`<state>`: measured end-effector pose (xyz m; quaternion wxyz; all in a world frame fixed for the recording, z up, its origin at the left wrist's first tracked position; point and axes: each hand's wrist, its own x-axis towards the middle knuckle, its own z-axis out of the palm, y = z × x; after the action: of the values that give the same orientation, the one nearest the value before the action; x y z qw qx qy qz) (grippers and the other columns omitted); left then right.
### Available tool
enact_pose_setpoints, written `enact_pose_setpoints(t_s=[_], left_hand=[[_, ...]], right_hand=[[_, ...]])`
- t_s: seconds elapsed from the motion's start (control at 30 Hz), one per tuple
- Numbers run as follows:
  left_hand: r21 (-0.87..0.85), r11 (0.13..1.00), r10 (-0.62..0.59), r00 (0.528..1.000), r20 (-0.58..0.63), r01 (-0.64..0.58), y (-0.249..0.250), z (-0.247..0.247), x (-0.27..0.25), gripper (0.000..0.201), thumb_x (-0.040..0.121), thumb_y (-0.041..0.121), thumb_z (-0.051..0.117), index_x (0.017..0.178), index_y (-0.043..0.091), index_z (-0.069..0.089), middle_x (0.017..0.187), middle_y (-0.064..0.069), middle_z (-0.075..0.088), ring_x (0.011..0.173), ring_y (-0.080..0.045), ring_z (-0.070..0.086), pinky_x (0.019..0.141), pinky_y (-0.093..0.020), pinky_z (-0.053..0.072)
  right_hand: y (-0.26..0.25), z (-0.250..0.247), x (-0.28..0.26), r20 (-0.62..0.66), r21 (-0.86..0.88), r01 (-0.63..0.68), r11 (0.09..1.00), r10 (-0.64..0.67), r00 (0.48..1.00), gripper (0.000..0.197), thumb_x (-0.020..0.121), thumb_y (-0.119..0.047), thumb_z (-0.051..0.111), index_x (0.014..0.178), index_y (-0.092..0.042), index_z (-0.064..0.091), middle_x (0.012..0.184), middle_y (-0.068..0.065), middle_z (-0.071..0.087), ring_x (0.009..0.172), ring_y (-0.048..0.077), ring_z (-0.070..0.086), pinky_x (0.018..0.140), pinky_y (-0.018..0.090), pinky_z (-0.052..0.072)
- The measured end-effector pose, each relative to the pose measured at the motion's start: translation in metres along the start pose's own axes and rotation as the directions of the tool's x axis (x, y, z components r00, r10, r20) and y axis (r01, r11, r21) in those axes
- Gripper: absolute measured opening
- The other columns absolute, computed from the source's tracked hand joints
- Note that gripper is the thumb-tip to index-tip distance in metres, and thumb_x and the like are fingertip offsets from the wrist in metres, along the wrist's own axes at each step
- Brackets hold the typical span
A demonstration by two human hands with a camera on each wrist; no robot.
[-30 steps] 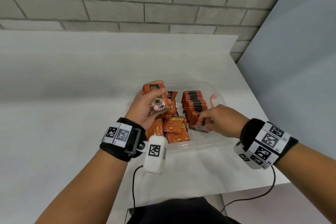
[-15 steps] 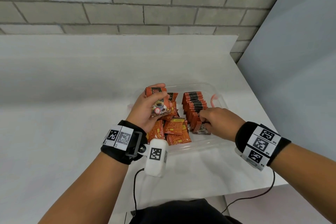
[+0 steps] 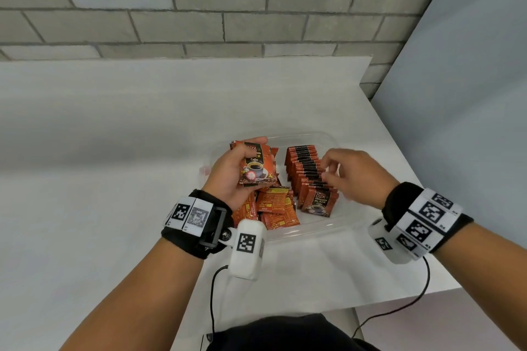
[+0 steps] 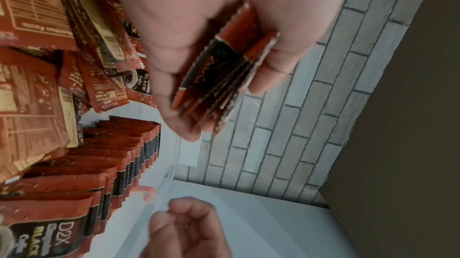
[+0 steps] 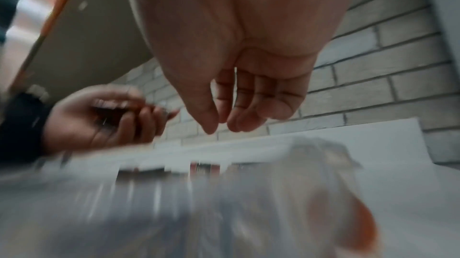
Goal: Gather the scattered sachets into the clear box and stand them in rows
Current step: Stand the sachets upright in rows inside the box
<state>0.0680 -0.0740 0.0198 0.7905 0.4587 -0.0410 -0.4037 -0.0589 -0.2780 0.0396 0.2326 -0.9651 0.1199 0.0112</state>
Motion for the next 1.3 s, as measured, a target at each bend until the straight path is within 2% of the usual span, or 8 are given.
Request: enact_pose_setpoints(t_s=[0.13, 0.37, 0.53, 0.6, 0.73, 0.9, 1.1, 1.3], left_hand=[[0.056, 0.998, 0.008, 0.996, 0.086, -0.013, 0.001, 0.009, -0.001, 0.030, 0.089, 0.001, 0.050, 0.113, 0.011, 0.064, 0.095, -0.014, 0.071, 0.080, -0.026, 0.069, 0.062, -0.033, 0.058], [0.124, 0.991, 0.031, 0.975, 0.220, -0.059, -0.004, 0.025, -0.001, 0.034, 0.078, 0.000, 0.067, 0.110, 0.011, 0.064, 0.095, -0.017, 0.070, 0.083, -0.029, 0.069, 0.072, -0.037, 0.057], [0.093, 0.994, 0.034, 0.983, 0.183, -0.052, -0.006, 0.027, -0.001, 0.048, 0.075, 0.029, 0.080, 0.113, 0.006, 0.062, 0.100, -0.017, 0.068, 0.086, -0.027, 0.069, 0.073, -0.037, 0.057], [0.096, 0.995, 0.014, 0.984, 0.179, -0.032, -0.005, 0.024, -0.002, 0.049, 0.079, 0.045, 0.068, 0.112, 0.009, 0.065, 0.102, -0.017, 0.069, 0.087, -0.026, 0.069, 0.074, -0.038, 0.059], [0.060, 0.998, -0.011, 0.988, 0.153, 0.002, -0.005, 0.021, -0.002, 0.051, 0.075, 0.041, 0.071, 0.116, 0.011, 0.062, 0.103, -0.017, 0.068, 0.085, -0.028, 0.068, 0.070, -0.039, 0.059], [0.089, 0.996, -0.006, 0.987, 0.162, -0.008, -0.008, 0.022, 0.000, 0.040, 0.070, 0.001, 0.068, 0.109, 0.011, 0.061, 0.101, -0.021, 0.068, 0.076, -0.035, 0.068, 0.066, -0.042, 0.059], [0.034, 0.997, 0.069, 0.997, 0.035, -0.070, -0.005, 0.019, 0.004, 0.028, 0.079, 0.016, 0.069, 0.106, 0.012, 0.063, 0.092, -0.018, 0.066, 0.073, -0.028, 0.065, 0.069, -0.042, 0.057], [-0.035, 0.997, 0.065, 0.996, -0.065, -0.067, 0.005, 0.008, 0.005, 0.017, 0.096, 0.009, 0.046, 0.109, 0.010, 0.057, 0.081, -0.012, 0.063, 0.067, -0.024, 0.063, 0.062, -0.036, 0.058]], right_hand=[[-0.012, -0.016, 0.001, -0.117, 0.291, -0.051, 0.955, 0.088, 0.989, 0.009, 0.090, -0.026, 0.064, 0.098, -0.027, 0.060, 0.083, -0.007, 0.059, 0.062, 0.006, 0.055, 0.063, 0.021, 0.050], [-0.047, -0.018, 0.001, -0.012, 0.467, -0.006, 0.884, 0.013, 1.000, 0.043, 0.088, -0.032, 0.064, 0.130, -0.032, 0.051, 0.102, -0.007, 0.062, 0.076, 0.017, 0.062, 0.062, 0.019, 0.049], [-0.051, -0.018, 0.005, -0.094, 0.517, 0.025, 0.856, 0.028, 0.995, 0.027, 0.084, -0.022, 0.071, 0.107, -0.029, 0.062, 0.089, -0.001, 0.063, 0.075, 0.019, 0.060, 0.073, 0.032, 0.050], [-0.051, -0.020, 0.005, -0.153, 0.535, 0.052, 0.843, 0.037, 0.987, 0.022, 0.083, -0.017, 0.072, 0.094, -0.032, 0.062, 0.082, -0.002, 0.061, 0.073, 0.016, 0.056, 0.071, 0.035, 0.050], [-0.052, -0.024, 0.005, -0.189, 0.649, 0.084, 0.757, 0.054, 0.980, 0.020, 0.084, -0.009, 0.069, 0.086, -0.026, 0.058, 0.076, -0.006, 0.060, 0.069, 0.016, 0.059, 0.060, 0.031, 0.053], [-0.047, -0.023, 0.005, -0.173, 0.596, 0.068, 0.800, 0.045, 0.984, 0.015, 0.087, -0.015, 0.067, 0.090, -0.028, 0.060, 0.081, -0.005, 0.063, 0.075, 0.023, 0.062, 0.064, 0.036, 0.055], [-0.031, -0.039, -0.003, -0.156, 0.461, 0.056, 0.885, 0.019, 0.988, 0.009, 0.089, -0.013, 0.064, 0.087, -0.021, 0.062, 0.080, -0.001, 0.067, 0.065, 0.003, 0.059, 0.061, 0.012, 0.046], [-0.012, -0.022, -0.013, 0.146, 0.040, -0.034, 0.999, 0.028, 0.989, 0.010, 0.088, -0.019, 0.066, 0.081, -0.024, 0.061, 0.077, -0.009, 0.065, 0.067, 0.008, 0.061, 0.065, 0.022, 0.049]])
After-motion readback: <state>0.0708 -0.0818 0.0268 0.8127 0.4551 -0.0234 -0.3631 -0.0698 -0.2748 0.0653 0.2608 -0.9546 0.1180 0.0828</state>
